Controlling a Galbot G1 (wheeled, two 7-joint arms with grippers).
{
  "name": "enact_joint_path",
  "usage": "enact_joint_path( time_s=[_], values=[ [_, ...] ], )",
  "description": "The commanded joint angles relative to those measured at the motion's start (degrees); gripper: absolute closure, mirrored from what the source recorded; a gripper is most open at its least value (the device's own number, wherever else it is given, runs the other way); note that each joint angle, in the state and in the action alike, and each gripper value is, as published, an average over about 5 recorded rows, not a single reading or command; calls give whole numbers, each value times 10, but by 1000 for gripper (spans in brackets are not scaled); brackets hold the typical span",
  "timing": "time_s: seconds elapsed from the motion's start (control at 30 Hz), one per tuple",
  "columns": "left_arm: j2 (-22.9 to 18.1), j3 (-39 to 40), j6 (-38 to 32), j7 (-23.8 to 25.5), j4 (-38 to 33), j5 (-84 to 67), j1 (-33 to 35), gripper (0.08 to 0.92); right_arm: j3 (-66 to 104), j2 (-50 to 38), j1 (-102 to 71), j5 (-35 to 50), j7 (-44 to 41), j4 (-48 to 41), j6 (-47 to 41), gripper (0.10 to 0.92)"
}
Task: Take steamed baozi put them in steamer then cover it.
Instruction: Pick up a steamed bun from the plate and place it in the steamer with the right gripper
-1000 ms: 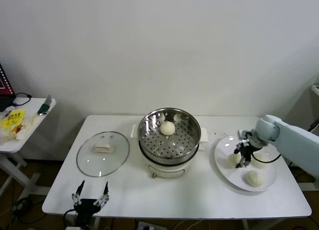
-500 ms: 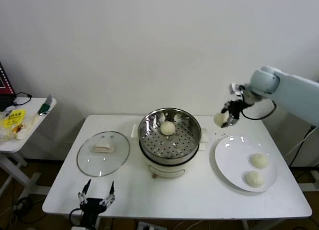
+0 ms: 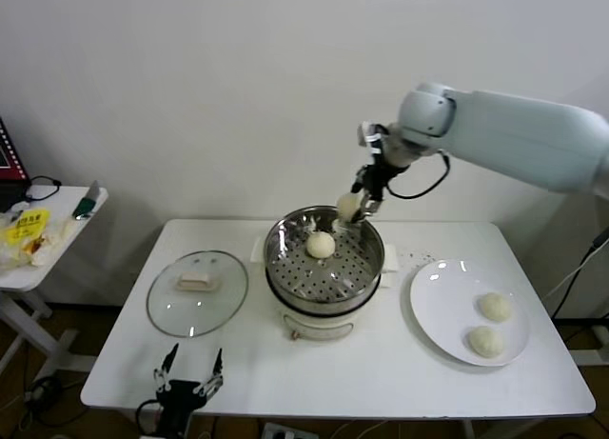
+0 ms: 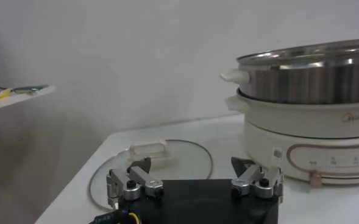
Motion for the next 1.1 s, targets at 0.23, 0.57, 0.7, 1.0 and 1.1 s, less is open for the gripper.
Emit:
enact_joint_path(
  time_s=[0.23, 0.57, 0.7, 1.0, 1.1],
  values=[
    [5, 1, 1, 0, -4, 2, -8, 177, -20, 167, -103, 16, 35, -50, -27, 364],
    [11, 0, -2, -1, 4, -3, -8, 177, -27, 171, -128, -6, 33, -68, -22, 363],
    [9, 1, -1, -2, 7, -2, -11, 177, -27, 169, -133, -15, 31, -72, -20, 349],
    [6, 2, 1, -3, 9, 0, -15, 177, -14, 148, -116, -24, 19, -64, -15, 206],
    [5, 2, 1, -3, 9, 0, -14, 177, -13, 124, -86, -28, 2, -45, -6, 203]
  ],
)
